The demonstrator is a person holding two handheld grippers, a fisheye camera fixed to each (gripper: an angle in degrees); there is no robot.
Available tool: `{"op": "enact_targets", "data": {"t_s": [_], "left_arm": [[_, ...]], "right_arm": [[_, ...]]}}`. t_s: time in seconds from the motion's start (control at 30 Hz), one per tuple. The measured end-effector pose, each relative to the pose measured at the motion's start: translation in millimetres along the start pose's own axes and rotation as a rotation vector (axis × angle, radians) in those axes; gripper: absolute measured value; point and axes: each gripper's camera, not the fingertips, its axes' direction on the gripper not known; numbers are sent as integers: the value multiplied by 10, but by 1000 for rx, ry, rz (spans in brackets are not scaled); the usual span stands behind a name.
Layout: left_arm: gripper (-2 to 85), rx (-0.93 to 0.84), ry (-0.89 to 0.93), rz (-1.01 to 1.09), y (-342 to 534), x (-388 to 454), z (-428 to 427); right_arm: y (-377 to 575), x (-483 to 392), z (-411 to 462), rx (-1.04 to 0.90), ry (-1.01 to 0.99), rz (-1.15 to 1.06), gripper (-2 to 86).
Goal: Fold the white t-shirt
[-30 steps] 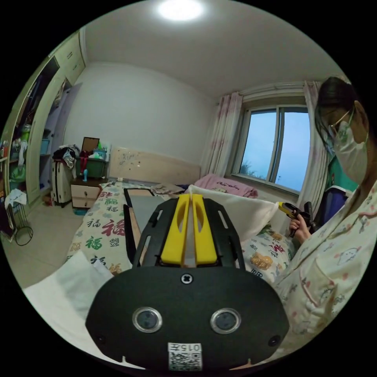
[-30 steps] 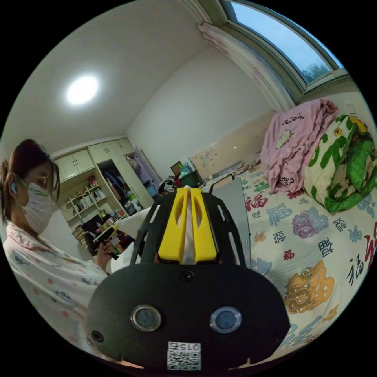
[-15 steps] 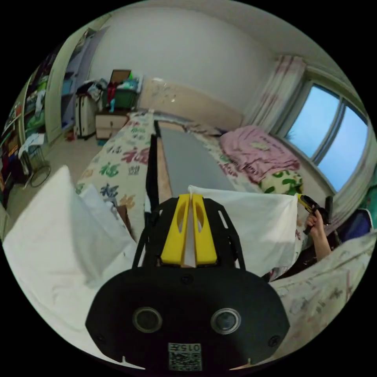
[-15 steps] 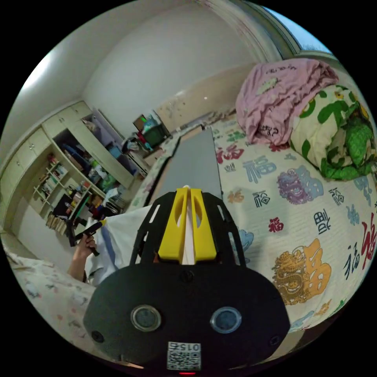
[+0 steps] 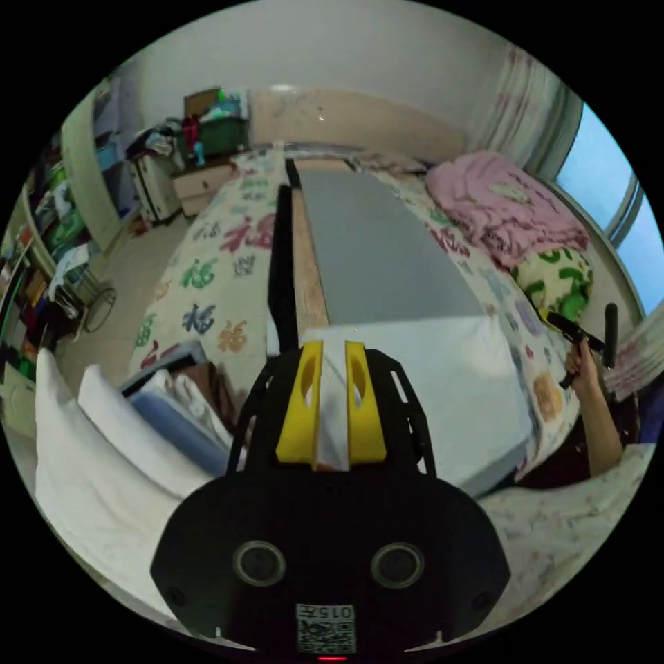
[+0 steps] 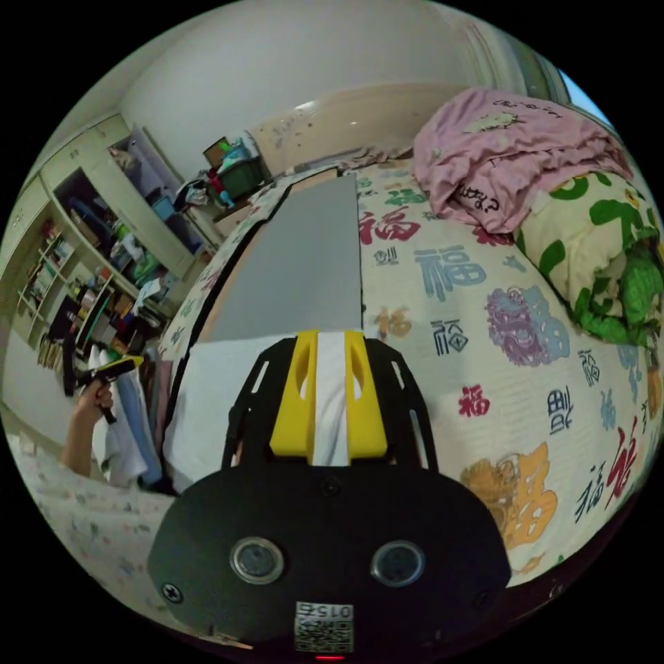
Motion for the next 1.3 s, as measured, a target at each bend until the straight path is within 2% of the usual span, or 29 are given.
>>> {"op": "enact_targets", "data": {"t_s": [0.1, 0.23, 0.4, 0.53, 0.67, 0.83, 1.03, 1.1, 1.2, 1.3], "left_arm": [[64, -179, 61, -17, 146, 119, 84], [90, -339, 117, -48, 237, 370, 445], [97, -601, -26, 27, 56, 969, 1264], [69, -688, -61, 66, -155, 1325, 1550], [5, -776, -116, 142, -329, 1787, 1813], [-3, -779, -151, 216, -507, 2249, 1850], [1, -809, -208, 324, -636, 2795, 1848], [6, -794, -239, 364, -690, 3014, 1772], [22, -727, -258, 359, -820, 3181, 1422], [45, -568, -256, 452, -957, 3393, 855]], "right_arm": [[446, 395, -147, -96, 10, 52, 79], [1076, 1105, -205, -211, 15, 253, 87], [1353, 1676, -179, -304, -12, 348, 107], [1422, 2016, -80, -402, 17, 326, 99], [1564, 2373, 58, -475, 11, 319, 53], [1792, 2839, -8, -460, -52, 349, 9], [2190, 3349, -160, -490, 48, 353, 8], [2306, 3433, -223, -464, 47, 306, 17], [2495, 3496, -338, -473, 194, 207, 58], [2641, 3230, -616, -318, 148, -92, 69]]}}
